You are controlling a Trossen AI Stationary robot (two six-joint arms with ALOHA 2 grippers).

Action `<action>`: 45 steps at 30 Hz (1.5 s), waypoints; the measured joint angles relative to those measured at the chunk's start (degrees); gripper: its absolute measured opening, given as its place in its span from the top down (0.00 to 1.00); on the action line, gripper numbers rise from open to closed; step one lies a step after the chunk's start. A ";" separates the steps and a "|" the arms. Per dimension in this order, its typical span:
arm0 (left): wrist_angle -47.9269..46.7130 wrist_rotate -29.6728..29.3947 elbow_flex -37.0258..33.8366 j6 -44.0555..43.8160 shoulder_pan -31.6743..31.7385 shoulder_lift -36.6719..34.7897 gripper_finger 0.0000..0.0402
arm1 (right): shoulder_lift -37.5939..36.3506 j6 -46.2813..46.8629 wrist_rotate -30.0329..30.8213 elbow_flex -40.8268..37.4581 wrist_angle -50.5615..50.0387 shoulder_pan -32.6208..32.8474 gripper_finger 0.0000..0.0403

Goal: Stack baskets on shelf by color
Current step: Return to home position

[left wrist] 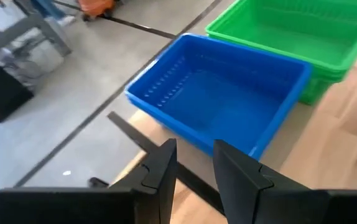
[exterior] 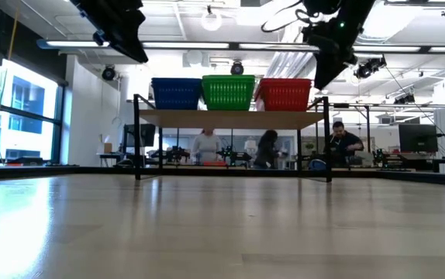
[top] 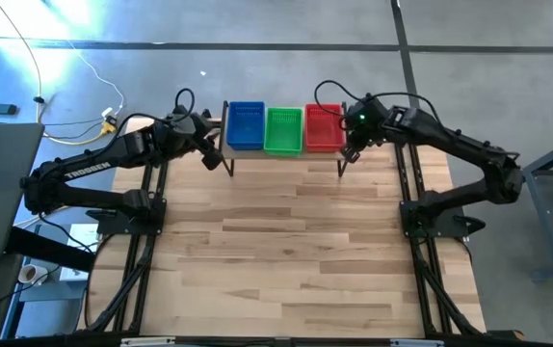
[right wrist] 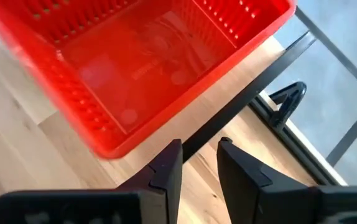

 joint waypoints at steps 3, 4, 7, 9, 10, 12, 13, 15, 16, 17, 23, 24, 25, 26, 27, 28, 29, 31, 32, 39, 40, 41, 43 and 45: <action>-1.17 3.80 -0.02 -1.00 0.00 -0.11 0.77 | -1.85 -2.01 -0.43 0.00 -0.38 0.64 0.78; -1.29 4.88 -0.18 -1.39 -0.02 -0.11 0.77 | -2.54 -2.51 -0.64 0.00 -0.44 0.94 0.78; 0.92 7.83 -2.50 -2.67 -0.62 -0.89 0.77 | -4.53 -2.74 -1.02 -0.01 -0.53 2.77 0.78; 3.46 8.46 -5.02 -3.85 -1.58 -1.97 0.77 | -6.53 -3.13 -1.06 -1.44 0.62 4.40 0.78; 4.66 8.41 -6.51 -4.37 -2.23 -2.78 0.77 | -7.78 -3.71 -1.10 -2.87 1.58 5.24 0.78; 6.88 8.51 -8.96 -4.89 -3.62 -4.38 0.77 | -10.67 -3.86 -1.71 -6.64 4.10 6.61 0.78; 7.79 8.58 -10.00 -4.87 -4.46 -5.39 0.77 | -12.25 -3.74 -1.92 -8.65 4.93 7.22 0.78; 8.89 8.65 -11.49 -5.01 -6.21 -7.52 0.77 | -15.87 -2.78 -2.47 -12.59 6.71 8.54 0.78; 8.86 8.62 -11.99 -5.28 -7.13 -8.58 0.77 | -17.60 -2.44 -2.80 -14.37 7.75 9.17 0.78; 8.95 8.65 -12.38 -5.54 -8.09 -9.63 0.77 | -19.38 -2.23 -3.24 -16.15 8.72 9.77 0.78; 12.12 10.26 -16.88 -5.46 -13.99 -15.68 0.77 | -29.68 0.22 -5.62 -26.60 18.43 12.91 0.78; 12.96 10.96 -17.96 -5.46 -14.91 -16.74 0.77 | -31.28 0.18 -6.42 -28.48 20.90 13.38 0.78; 13.69 11.59 -19.08 -5.25 -15.77 -17.81 0.77 | -32.75 -0.05 -7.39 -30.29 23.39 13.90 0.78; 14.58 12.17 -20.28 -4.83 -16.65 -18.85 0.77 | -34.19 -0.46 -8.48 -32.06 25.94 14.38 0.78; 15.42 12.98 -21.52 -4.41 -17.53 -19.89 0.77 | -35.48 -1.11 -9.66 -33.79 28.62 14.81 0.78; 16.34 13.75 -22.87 -4.11 -18.38 -20.96 0.77 | -36.68 -1.31 -10.59 -35.51 30.79 15.26 0.78; 17.26 14.55 -24.24 -3.95 -19.16 -22.11 0.77 | -37.82 -1.29 -11.36 -37.22 32.81 15.66 0.78; 20.12 16.16 -26.93 -3.91 -20.54 -24.24 0.77 | -39.77 -1.28 -12.71 -40.36 36.81 16.38 0.78; 21.64 16.93 -28.42 -3.82 -21.16 -25.41 0.77 | -40.70 -1.28 -13.30 -41.85 38.71 16.74 0.78; 29.41 20.66 -37.49 -2.41 -24.21 -33.09 0.77 | -44.96 -0.78 -16.64 -50.85 49.95 19.11 0.78; 29.41 20.64 -38.34 -2.70 -24.53 -34.15 0.77 | -45.26 -0.31 -16.69 -51.58 50.84 19.46 0.78; 29.45 20.64 -39.27 -3.35 -24.87 -35.27 0.77 | -45.63 -0.01 -16.69 -52.36 51.57 19.82 0.78; 29.36 20.64 -41.04 -4.62 -25.58 -37.72 0.77 | -46.57 -0.10 -16.69 -53.89 52.60 20.48 0.78; 29.38 20.73 -42.45 -4.87 -26.47 -40.07 0.77 | -47.59 -0.19 -16.71 -55.49 54.24 21.12 0.78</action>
